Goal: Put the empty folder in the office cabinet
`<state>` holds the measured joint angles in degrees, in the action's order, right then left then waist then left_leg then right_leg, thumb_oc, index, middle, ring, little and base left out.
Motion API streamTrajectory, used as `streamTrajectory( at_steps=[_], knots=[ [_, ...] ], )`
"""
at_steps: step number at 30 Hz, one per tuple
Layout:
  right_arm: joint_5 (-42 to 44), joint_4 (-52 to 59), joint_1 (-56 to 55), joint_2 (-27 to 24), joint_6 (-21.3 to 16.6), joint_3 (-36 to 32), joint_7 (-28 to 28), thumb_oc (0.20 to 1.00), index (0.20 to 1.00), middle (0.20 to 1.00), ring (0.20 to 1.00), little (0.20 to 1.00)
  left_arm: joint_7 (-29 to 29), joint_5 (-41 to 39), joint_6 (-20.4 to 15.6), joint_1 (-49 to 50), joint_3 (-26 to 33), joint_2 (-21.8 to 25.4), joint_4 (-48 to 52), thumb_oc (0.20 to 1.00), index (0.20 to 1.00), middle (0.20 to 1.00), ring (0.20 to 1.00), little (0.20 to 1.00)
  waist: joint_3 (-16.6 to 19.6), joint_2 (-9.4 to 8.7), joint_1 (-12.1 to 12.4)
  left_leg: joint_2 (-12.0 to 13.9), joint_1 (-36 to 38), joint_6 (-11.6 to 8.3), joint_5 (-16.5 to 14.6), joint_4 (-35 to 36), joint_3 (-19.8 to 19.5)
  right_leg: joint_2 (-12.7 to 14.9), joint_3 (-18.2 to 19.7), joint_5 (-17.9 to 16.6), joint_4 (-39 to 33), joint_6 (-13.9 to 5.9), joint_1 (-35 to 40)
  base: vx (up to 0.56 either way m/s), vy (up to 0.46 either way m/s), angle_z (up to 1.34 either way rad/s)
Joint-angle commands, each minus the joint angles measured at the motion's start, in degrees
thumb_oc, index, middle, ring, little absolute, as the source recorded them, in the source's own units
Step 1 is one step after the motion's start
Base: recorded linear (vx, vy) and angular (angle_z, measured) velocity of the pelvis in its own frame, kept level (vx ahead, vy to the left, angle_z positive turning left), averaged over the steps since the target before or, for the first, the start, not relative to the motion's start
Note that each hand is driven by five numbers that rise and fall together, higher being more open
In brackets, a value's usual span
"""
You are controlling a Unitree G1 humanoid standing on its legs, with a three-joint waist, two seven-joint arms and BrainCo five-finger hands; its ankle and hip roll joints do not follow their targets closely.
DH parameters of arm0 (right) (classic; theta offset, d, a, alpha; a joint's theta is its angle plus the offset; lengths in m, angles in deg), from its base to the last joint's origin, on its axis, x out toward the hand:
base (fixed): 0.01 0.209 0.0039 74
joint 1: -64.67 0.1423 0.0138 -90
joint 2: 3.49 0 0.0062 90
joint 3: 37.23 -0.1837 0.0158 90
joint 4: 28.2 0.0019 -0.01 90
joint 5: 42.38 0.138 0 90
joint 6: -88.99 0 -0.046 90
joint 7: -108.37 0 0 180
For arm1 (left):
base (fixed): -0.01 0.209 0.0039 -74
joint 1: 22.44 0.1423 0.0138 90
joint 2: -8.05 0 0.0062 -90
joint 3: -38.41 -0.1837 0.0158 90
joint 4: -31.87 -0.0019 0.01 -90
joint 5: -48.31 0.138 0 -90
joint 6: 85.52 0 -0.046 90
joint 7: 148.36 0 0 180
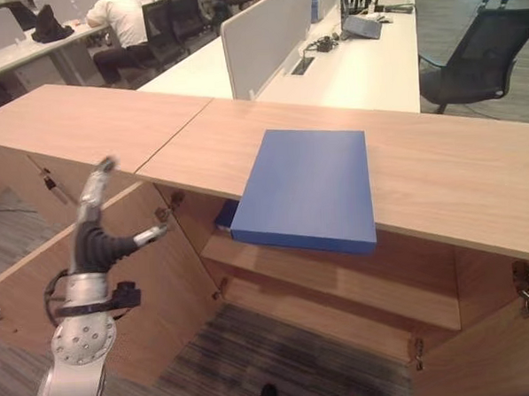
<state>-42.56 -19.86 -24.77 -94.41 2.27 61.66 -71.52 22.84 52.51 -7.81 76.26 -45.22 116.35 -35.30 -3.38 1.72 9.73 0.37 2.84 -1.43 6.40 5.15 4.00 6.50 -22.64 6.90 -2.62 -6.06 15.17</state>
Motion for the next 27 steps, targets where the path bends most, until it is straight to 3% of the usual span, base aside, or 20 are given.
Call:
streamTrajectory(
  at_steps=[1, 10, 17, 19, 20, 27],
  knots=[
    [-2.19, -2.68, 4.49, 0.55, 1.36, 3.04, 0.23, 1.0, 1.0, 1.0, 1.0, 1.0, 2.14, 1.44, -2.71, -2.93, -0.55, 1.65, 3.79, 1.0, 1.0, 1.0, 1.0, 1.0, -0.09, -2.27, -0.93, 3.53, 2.25, -2.89, -7.82, -0.15, -0.25, 3.53, -0.58, -6.21, -2.38, -3.78, -3.54, 0.0, 0.0, 0.0],
    [-3.55, -2.17, 5.32, 2.03, 1.81, 5.78, 0.09, 1.0, 1.0, 1.0, 1.0, 1.0, 5.01, 3.52, -3.14, -10.16, -11.03, 5.51, 5.28, 1.0, 1.0, 1.0, 1.0, 1.0, 0.32, -2.28, -1.99, 3.71, 2.74, -3.0, -8.27, -0.15, 0.08, 3.47, -0.23, -6.08, -2.38, -3.79, -3.38, 0.0, 0.0, 0.0],
    [-3.78, -2.05, 4.87, 2.45, 1.85, 6.61, 0.04, 1.0, 1.0, 1.0, 1.0, 1.0, 5.96, 2.67, -3.39, -11.87, -15.01, 5.87, 4.8, 1.0, 1.0, 1.0, 1.0, 1.0, 0.45, -2.35, -2.79, 3.65, 3.14, -2.99, -8.61, -0.15, 0.39, 3.51, -0.05, -6.18, -2.38, -3.84, -3.22, 0.0, 0.002, -0.01],
    [-3.88, -2.03, 4.75, 2.45, 1.85, 6.62, 0.04, 1.0, 1.0, 1.0, 1.0, 1.0, 6.02, 2.69, -3.41, -12.15, -15.54, 5.92, 4.45, 1.0, 1.0, 1.0, 1.0, 1.0, 0.45, -2.35, -2.85, 3.65, 3.2, -2.99, -8.65, -0.15, 0.47, 3.49, 0.06, -6.18, -2.38, -3.84, -3.23, 0.0, 0.0, 0.0],
    [-1.28, 2.24, 3.56, 3.34, -1.46, 8.86, -0.01, 1.0, 1.0, 1.0, 1.0, 1.0, 4.23, 2.79, -2.29, -12.13, -14.1, 4.86, 5.89, 1.0, 1.0, 1.0, 1.0, 1.0, 0.37, -2.86, -3.59, 3.85, 3.29, -2.97, -8.64, -0.15, 0.73, 3.35, 0.74, -6.19, -2.38, -3.67, -3.51, -0.04, -0.039, -0.02],
    [-2.6, 1.41, 0.88, 2.86, -1.3, 8.32, -1.58, 1.0, 1.0, 1.0, 1.0, 1.0, 6.58, 9.07, -0.96, -13.29, -13.5, 6.68, 4.57, 1.0, 1.0, 1.0, 1.0, 1.0, 0.78, -3.72, -5.32, 4.13, 2.97, -2.87, -8.79, -0.15, 1.35, 3.03, 2.11, -6.31, -2.38, -3.6, -4.47, -0.01, -0.026, -0.14]
  ],
)
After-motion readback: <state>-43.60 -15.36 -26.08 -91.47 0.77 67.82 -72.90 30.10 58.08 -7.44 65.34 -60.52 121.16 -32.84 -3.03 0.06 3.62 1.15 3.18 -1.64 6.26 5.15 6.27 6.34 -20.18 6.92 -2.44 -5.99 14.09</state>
